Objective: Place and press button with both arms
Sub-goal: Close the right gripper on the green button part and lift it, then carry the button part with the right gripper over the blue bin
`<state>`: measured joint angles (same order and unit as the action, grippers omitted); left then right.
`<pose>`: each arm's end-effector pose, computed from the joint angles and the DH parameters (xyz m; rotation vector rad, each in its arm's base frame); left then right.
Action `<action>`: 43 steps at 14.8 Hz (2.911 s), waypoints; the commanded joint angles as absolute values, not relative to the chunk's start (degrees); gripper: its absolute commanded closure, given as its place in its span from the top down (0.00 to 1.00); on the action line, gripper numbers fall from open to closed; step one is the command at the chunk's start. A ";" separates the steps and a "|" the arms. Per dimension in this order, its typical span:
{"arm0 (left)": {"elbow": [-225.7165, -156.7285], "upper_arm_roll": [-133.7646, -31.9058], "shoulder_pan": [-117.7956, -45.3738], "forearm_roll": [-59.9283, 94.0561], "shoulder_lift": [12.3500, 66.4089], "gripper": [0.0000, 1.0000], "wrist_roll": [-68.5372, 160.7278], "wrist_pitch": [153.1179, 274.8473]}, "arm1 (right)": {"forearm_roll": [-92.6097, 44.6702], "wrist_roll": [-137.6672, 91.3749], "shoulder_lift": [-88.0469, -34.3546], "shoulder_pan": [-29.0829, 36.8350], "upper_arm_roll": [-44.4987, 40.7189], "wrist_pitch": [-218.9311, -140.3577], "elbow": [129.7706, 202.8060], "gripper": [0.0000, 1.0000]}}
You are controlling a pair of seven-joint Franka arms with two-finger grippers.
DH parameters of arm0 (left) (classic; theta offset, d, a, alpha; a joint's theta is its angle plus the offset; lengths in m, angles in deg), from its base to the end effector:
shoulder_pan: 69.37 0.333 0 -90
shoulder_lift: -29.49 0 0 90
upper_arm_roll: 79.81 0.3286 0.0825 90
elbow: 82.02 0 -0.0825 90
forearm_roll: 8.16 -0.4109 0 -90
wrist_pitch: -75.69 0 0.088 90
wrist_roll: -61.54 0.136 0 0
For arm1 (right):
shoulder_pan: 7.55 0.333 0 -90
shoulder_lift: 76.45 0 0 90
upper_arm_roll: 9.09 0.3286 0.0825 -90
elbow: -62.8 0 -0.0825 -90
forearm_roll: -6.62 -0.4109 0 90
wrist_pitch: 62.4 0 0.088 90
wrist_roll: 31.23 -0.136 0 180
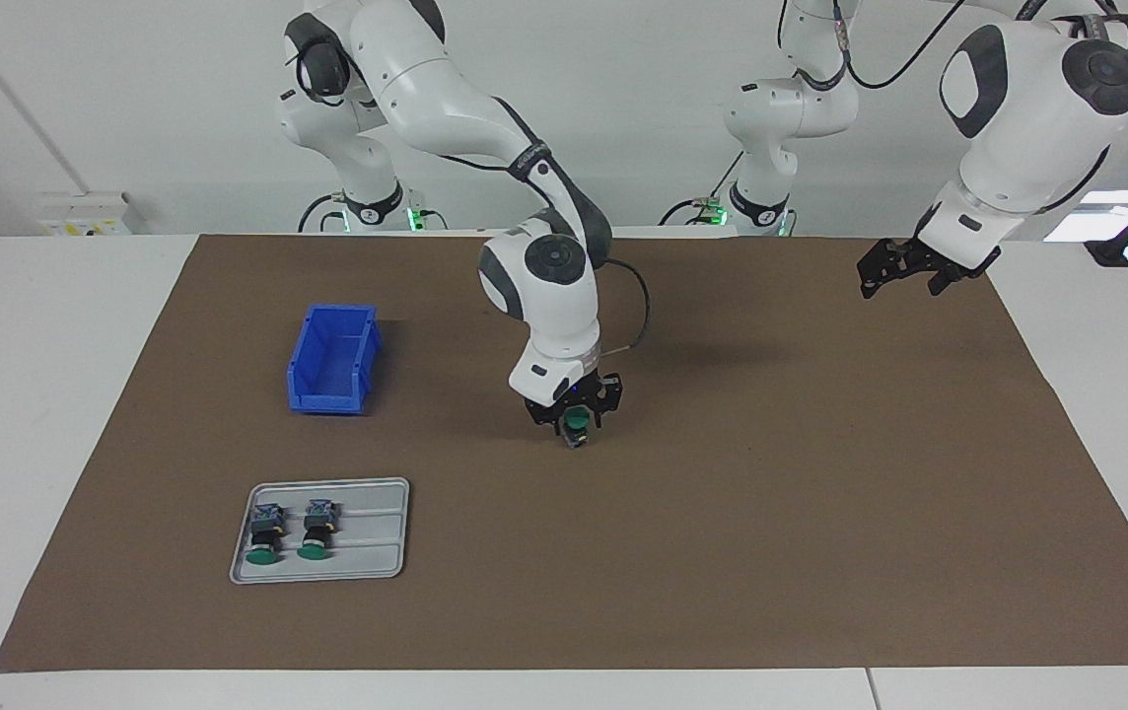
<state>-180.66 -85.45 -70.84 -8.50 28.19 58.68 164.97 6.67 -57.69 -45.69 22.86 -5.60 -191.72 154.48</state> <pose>0.5569 -0.0691 0.5457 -3.1115 0.1157 0.2176 0.6119 0.4048 0.2985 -3.0464 -0.1829 -0.1369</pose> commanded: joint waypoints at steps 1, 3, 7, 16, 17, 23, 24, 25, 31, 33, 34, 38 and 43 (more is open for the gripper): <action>-181.96 -85.87 -69.98 -7.81 27.47 1.00 59.08 166.21 | 7.23 -58.57 -46.13 22.86 -5.66 -190.89 154.73 0.40; -181.96 -85.87 -69.98 -7.81 27.47 1.00 59.08 166.21 | 7.23 -58.57 -46.13 22.95 -5.66 -190.72 154.65 0.27; -181.96 -85.87 -69.98 -7.81 27.47 1.00 59.08 166.21 | 7.23 -58.13 -46.13 22.86 -5.84 -190.02 154.03 0.16; -181.96 -85.87 -69.98 -7.81 27.47 1.00 59.08 166.22 | 6.80 -55.93 -57.45 17.25 -11.11 -168.68 150.69 0.13; -181.96 -85.87 -69.98 -7.81 27.47 1.00 59.08 166.21 | 6.88 -55.49 -59.12 15.84 -11.46 -166.22 151.21 0.13; -181.96 -85.87 -69.98 -7.81 27.47 1.00 59.08 166.21 | 7.23 -50.31 -68.36 8.28 -11.46 -159.45 158.24 0.13; -181.96 -85.87 -69.98 -7.81 27.47 1.00 59.08 166.21 | 7.32 -49.61 -69.67 7.40 -11.46 -158.30 158.95 0.13; -181.96 -85.87 -69.98 -7.81 27.47 1.00 59.08 166.21 | 7.50 -49.08 -70.64 6.44 -11.46 -157.07 159.39 0.13; -181.96 -85.87 -69.98 -7.81 27.47 1.00 59.08 166.21 | 14.59 -48.99 -78.55 2.74 -11.46 -158.27 169.74 0.13; -181.96 -85.87 -69.98 -7.81 27.47 1.00 59.08 166.30 | 15.67 -48.90 -80.49 1.08 -11.46 -162.22 174.57 0.13; -181.96 -85.78 -69.98 -7.81 27.47 1.00 59.08 166.22 | 15.59 -48.90 -81.54 0.46 -11.38 -164.59 177.12 0.13; -181.96 -85.78 -69.98 -7.81 27.47 1.00 59.08 166.21 | 15.58 -49.25 -83.48 0.45 -11.20 -172.07 182.94 0.13; -181.96 -85.87 -69.98 -7.81 27.47 1.00 59.08 166.21 | 15.41 -48.90 -84.01 0.45 -11.02 -180.85 188.81 0.13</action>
<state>-180.66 -85.46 -70.75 -8.50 28.19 58.68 164.97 14.69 -49.84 -81.94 1.18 -11.52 -176.17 183.97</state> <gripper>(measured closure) 0.000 0.639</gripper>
